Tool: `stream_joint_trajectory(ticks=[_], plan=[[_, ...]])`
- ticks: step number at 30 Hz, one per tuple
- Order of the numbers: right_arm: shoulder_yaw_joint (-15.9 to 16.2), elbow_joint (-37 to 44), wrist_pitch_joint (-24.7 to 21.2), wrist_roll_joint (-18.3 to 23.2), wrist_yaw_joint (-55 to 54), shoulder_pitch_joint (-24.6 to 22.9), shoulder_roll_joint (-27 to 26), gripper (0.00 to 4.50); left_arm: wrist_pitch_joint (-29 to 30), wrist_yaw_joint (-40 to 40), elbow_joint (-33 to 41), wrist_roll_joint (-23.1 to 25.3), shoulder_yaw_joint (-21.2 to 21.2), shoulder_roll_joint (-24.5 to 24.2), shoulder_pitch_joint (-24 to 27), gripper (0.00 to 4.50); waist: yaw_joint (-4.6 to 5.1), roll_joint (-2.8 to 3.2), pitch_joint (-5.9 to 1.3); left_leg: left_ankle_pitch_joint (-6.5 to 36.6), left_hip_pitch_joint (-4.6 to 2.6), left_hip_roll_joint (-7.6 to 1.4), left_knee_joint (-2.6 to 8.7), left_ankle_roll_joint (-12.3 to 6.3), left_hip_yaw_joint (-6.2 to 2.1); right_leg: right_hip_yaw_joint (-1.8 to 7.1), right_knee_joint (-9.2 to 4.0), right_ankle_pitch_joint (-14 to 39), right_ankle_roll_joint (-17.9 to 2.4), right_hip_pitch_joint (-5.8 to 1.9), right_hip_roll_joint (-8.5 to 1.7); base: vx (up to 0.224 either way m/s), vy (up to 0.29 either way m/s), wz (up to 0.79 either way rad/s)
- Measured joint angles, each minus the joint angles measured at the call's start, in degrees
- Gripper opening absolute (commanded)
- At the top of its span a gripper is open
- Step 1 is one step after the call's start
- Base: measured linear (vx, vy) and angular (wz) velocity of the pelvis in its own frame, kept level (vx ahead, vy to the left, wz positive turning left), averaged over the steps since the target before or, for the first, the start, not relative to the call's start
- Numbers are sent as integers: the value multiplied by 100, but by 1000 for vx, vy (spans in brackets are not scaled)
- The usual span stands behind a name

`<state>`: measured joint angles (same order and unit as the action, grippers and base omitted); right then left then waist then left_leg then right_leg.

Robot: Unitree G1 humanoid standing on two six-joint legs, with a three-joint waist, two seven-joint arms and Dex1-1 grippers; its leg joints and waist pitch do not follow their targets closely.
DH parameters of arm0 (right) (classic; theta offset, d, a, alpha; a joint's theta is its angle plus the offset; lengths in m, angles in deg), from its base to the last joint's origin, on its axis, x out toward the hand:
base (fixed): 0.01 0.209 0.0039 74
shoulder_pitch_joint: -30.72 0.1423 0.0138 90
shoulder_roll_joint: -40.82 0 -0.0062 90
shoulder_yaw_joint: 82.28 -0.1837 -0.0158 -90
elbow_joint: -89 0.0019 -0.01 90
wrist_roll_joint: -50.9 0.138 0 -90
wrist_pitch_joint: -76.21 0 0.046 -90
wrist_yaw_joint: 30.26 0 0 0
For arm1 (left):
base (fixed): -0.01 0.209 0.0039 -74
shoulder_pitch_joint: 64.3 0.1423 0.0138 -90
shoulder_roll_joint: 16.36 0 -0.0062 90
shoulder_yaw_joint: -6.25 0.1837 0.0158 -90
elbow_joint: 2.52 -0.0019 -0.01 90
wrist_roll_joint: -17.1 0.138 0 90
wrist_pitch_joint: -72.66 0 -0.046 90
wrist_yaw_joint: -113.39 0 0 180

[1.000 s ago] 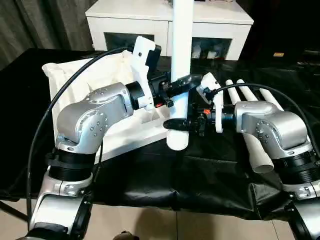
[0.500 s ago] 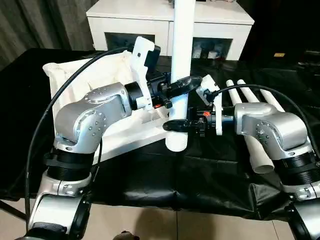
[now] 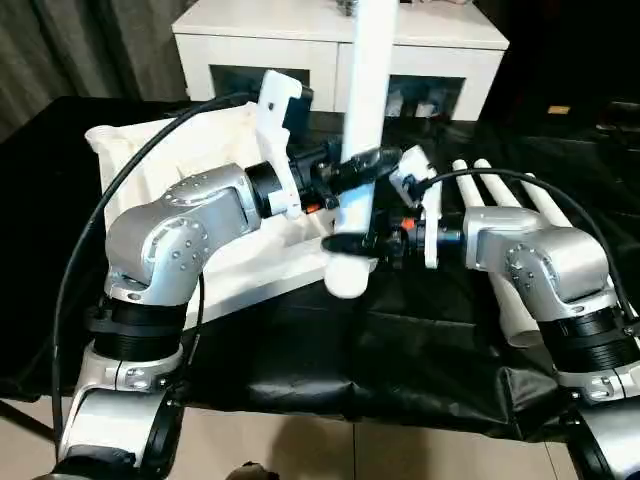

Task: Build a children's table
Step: Pick table leg

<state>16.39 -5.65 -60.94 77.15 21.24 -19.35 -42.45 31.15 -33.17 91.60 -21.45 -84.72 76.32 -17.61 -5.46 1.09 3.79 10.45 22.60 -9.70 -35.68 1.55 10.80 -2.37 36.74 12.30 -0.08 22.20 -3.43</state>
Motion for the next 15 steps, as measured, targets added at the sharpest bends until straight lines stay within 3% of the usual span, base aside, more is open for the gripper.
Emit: stream_joint_trajectory(ticks=[5,7,9,11,15], plan=[[-364,-78,57,-136,-575,-181,-122,186,-241,-17,-14,-47,-267,60,36,348,-25,1,-1,0,0,1,0,1,0,0,-1,0,0,0,0,0,0,0],[-396,-240,261,-305,-933,-210,-163,186,-574,-84,-92,155,-279,52,76,357,-28,7,-3,-1,-1,1,0,2,0,1,-1,0,0,0,0,0,0,0],[-521,-621,732,-647,-1572,-210,-199,186,-1148,-159,-307,697,-71,-150,204,357,-20,29,-10,-3,-4,2,0,7,0,1,0,0,0,-2,-1,0,0,0],[-777,-937,1363,-1001,-2037,-349,-127,186,-1877,-118,-738,1547,507,-643,427,357,-36,43,-13,-6,-3,1,3,12,-4,-4,-2,0,4,-2,-1,0,0,0],[-948,-922,1665,-1144,-2131,-728,-50,186,-2549,23,-1715,2401,1218,-790,709,357,-31,55,-7,-5,6,2,4,11,-4,-3,-9,1,9,1,0,0,0,0]])
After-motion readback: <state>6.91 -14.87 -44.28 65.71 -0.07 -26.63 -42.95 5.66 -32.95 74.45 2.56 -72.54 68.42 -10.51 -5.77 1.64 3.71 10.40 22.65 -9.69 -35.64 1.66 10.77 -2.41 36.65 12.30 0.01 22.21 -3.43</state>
